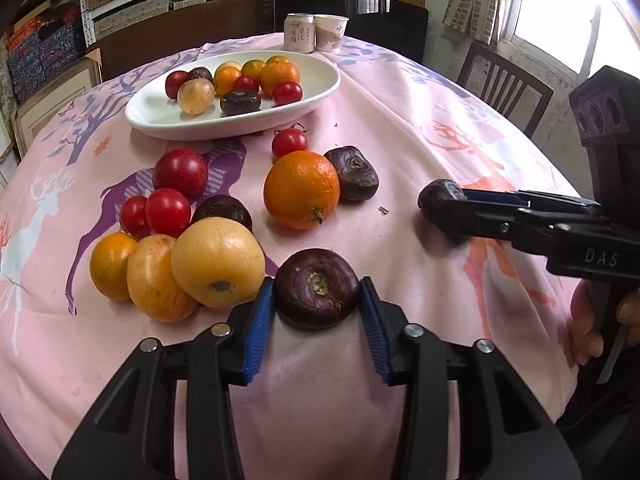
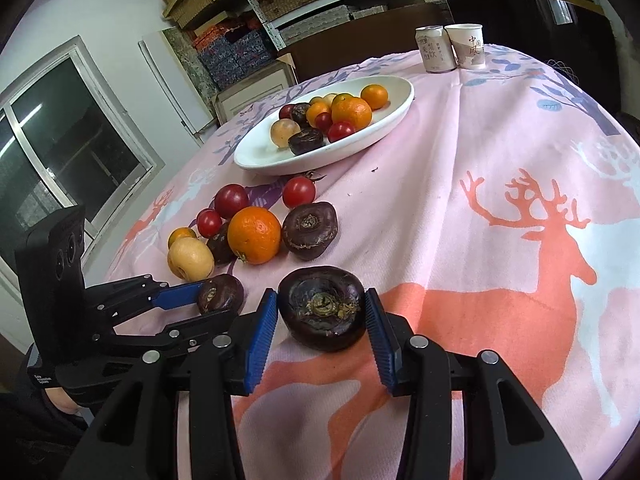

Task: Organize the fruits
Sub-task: 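Grasp a dark purple fruit with the left tool while the right tool grasps another, then carry both dark fruits onto the white plate and open both tools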

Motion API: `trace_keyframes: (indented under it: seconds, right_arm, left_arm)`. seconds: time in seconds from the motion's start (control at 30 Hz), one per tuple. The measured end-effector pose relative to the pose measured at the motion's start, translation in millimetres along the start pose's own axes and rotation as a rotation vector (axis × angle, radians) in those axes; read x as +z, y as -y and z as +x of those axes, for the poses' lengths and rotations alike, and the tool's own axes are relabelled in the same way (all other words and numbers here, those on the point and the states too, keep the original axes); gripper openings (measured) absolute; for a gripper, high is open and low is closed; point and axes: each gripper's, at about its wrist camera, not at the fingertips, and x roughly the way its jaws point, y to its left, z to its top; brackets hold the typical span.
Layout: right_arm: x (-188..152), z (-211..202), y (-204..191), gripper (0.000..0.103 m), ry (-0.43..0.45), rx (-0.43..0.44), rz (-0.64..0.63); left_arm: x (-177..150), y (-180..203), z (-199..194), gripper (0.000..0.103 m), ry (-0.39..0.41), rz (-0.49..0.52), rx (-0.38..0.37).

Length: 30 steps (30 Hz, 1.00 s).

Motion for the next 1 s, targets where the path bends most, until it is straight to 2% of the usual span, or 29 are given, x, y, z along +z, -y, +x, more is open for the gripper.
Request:
trace_keyframes:
  seconds: [0.4, 0.57, 0.7, 1.0]
  right_arm:
    - [-2, -6, -3, 0.045, 0.033, 0.000, -0.018]
    - [-3, -10, -3, 0.045, 0.050, 0.006, -0.017]
    - [-3, -10, -3, 0.045, 0.055, 0.006, -0.016]
    - [-1, -17, 2, 0.045, 0.076, 0.011, 0.011]
  left_arm:
    - [4, 3, 2, 0.042, 0.002, -0.005, -0.001]
    - [5, 5, -11, 0.041, 0.066, 0.008, -0.015]
    - [5, -3, -30, 0.041, 0.124, -0.025, -0.037]
    - [-1, -19, -56, 0.041, 0.174, -0.056, -0.020]
